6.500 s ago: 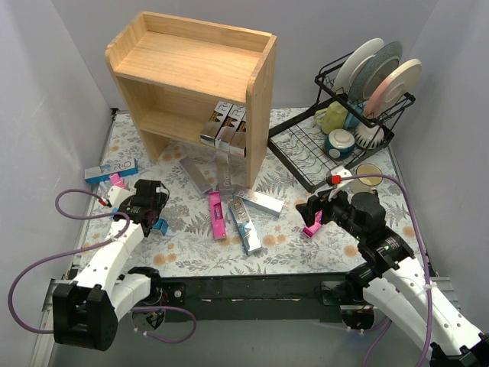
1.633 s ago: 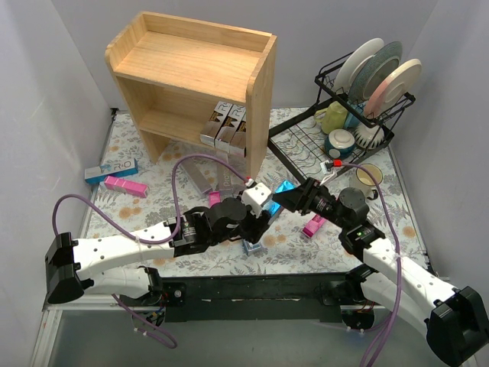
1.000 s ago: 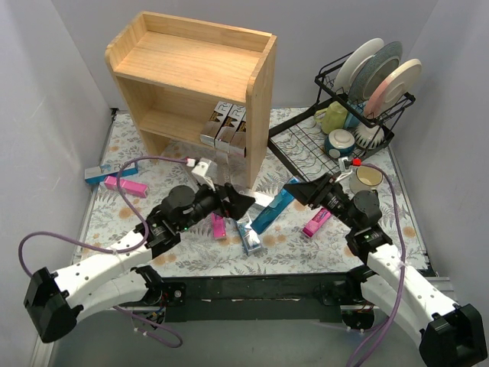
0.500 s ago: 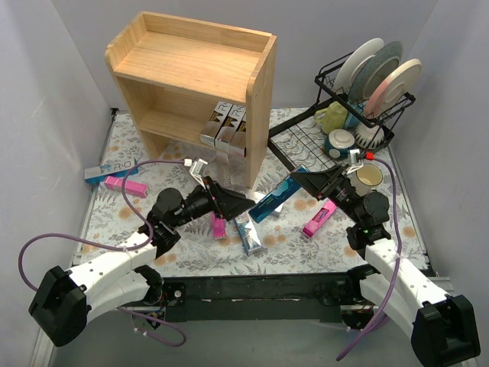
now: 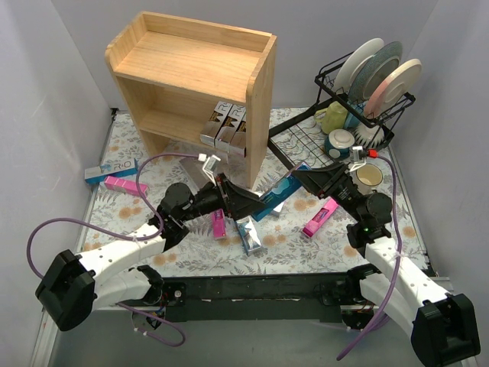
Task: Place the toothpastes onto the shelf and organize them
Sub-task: Pick up the toothpaste from the center of the board.
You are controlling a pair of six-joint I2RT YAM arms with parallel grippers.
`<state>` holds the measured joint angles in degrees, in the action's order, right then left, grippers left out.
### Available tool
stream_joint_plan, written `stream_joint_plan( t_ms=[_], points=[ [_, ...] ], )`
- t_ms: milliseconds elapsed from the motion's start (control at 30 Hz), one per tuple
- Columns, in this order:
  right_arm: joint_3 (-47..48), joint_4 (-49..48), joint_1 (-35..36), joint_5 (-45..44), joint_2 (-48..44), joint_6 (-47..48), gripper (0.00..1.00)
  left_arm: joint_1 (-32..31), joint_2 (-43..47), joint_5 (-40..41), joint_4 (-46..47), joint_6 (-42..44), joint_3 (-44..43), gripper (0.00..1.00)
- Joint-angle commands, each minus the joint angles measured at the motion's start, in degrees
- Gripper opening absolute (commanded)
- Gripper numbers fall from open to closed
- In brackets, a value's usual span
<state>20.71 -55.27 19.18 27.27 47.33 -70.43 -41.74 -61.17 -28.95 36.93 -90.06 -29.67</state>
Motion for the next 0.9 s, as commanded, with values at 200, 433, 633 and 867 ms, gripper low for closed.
stream_joint_plan(
  t_ms=[200, 433, 633, 867],
  points=[
    [2.85, -6.79, -0.28, -1.43, -1.19, -0.49, 0.45, -5.99, -0.44, 3.2, 0.51, 2.7, -3.11, 0.85],
    [2.76, -6.78, -0.37, -1.78, -1.98, -0.23, 0.45, -6.16, -1.06, 5.39, -1.33, 1.73, -3.2, 0.79],
    [2.05, -7.66, -0.46, -1.95, -2.07, -0.14, 0.45, -6.16, -3.34, 2.67, 2.0, -2.56, -2.59, 0.79],
    [1.35, -8.37, -0.55, -2.04, -1.98, -0.14, 0.45, -6.16, -2.38, 2.93, 2.8, -3.28, -2.15, 0.63]
  ],
)
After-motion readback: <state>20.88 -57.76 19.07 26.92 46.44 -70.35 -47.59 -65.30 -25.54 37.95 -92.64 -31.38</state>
